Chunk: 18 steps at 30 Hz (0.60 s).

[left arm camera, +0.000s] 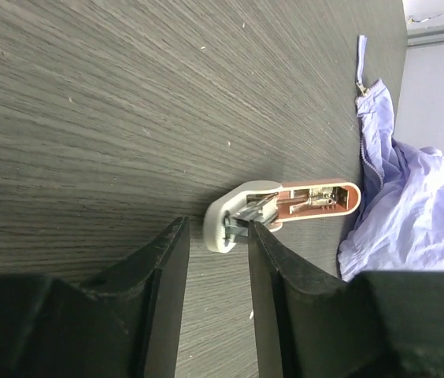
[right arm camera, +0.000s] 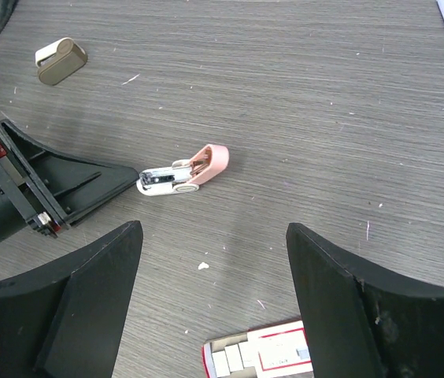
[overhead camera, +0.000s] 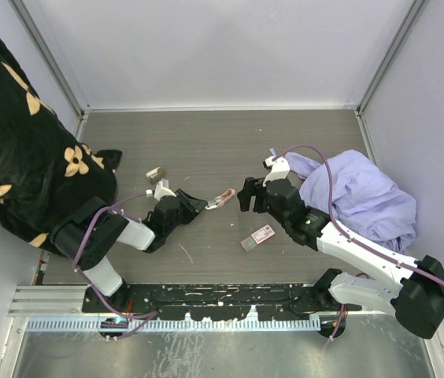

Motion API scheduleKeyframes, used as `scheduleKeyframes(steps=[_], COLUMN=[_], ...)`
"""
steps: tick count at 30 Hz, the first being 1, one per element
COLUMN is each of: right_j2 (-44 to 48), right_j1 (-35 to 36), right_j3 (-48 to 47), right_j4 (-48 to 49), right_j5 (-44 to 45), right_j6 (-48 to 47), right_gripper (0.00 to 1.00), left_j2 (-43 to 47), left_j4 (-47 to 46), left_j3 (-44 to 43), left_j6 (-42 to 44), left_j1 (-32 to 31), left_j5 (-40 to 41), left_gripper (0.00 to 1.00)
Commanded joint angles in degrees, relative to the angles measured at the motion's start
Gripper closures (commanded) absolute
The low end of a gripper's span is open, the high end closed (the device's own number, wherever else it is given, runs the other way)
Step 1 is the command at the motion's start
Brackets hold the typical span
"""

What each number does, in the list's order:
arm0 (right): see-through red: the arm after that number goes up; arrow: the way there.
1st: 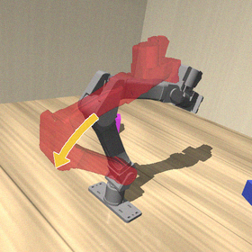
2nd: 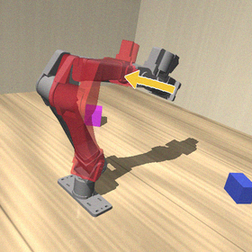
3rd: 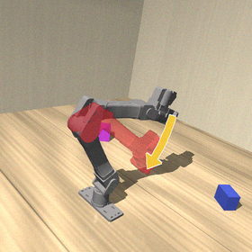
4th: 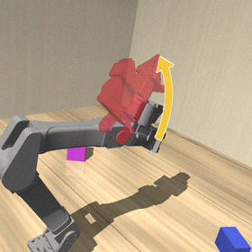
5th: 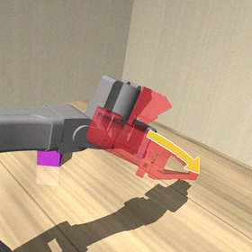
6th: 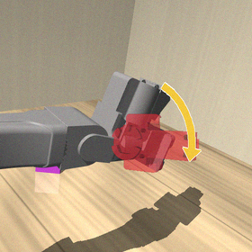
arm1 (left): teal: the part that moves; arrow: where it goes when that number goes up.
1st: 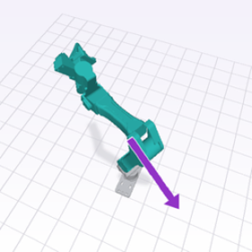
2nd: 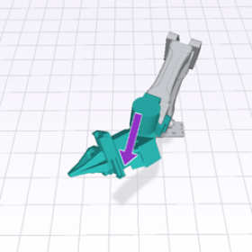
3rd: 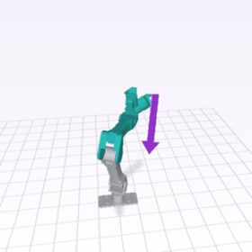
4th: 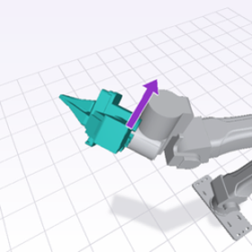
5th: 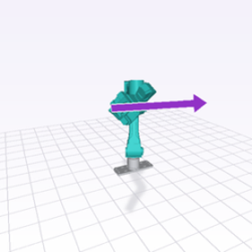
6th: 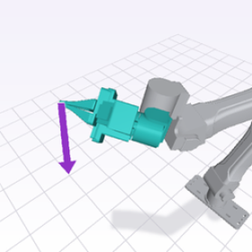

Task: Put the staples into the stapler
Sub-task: Place the stapler at the center of the board.

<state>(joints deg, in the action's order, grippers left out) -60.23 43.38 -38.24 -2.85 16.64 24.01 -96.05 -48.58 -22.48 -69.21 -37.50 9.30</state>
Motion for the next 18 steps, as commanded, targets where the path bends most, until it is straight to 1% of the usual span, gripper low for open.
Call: scheduleKeyframes(steps=[1,5,9,11,12,13,14,16,18], right_j2=[1.7,2.2,2.8,3.0,3.1,3.4,3.5,3.9,4.1], right_j1=[-0.2,-0.3,-0.2,-0.1,-0.2,-0.2,-0.3,-0.2,-0.3], right_j3=[-0.3,-0.3,-0.1,-0.1,-0.2,-0.2,-0.4,-0.4,-0.4], right_j4=[2.7,2.6,2.6,2.6,2.5,2.5,2.5,2.6,3.0], right_j5=[0.8,0.8,0.7,0.5,0.3,0.2,0.0,-0.3,-0.6], right_j6=[0.9,1.0,0.9,0.6,0.2,-0.2,-0.5,-1.2,-1.9], right_gripper=[0.2,0.2,0.2,0.2,0.2,0.2,0.2,0.2,0.2], left_j2=[4.2,7.4,13.7,18.2,20.9,23.9,26.9,30.5,31.4], left_j4=[1.8,6.2,13.0,17.4,20.2,24.3,29.3,40.6,48.7], left_j3=[0.6,1.3,1.5,1.2,0.6,-0.5,-2.7,-8.0,-13.4], left_j6=[2.6,3.8,7.0,9.6,12.6,15.7,19.2,27.8,35.7], left_j1=[0.0,0.8,1.3,1.8,2.2,2.9,4.0,7.1,12.0], left_j5=[2.5,3.8,5.8,6.9,7.0,6.5,5.8,2.9,-3.6], left_gripper=[0.62,0.56,0.51,0.44,0.39,0.31,0.26,0.19,0.16])
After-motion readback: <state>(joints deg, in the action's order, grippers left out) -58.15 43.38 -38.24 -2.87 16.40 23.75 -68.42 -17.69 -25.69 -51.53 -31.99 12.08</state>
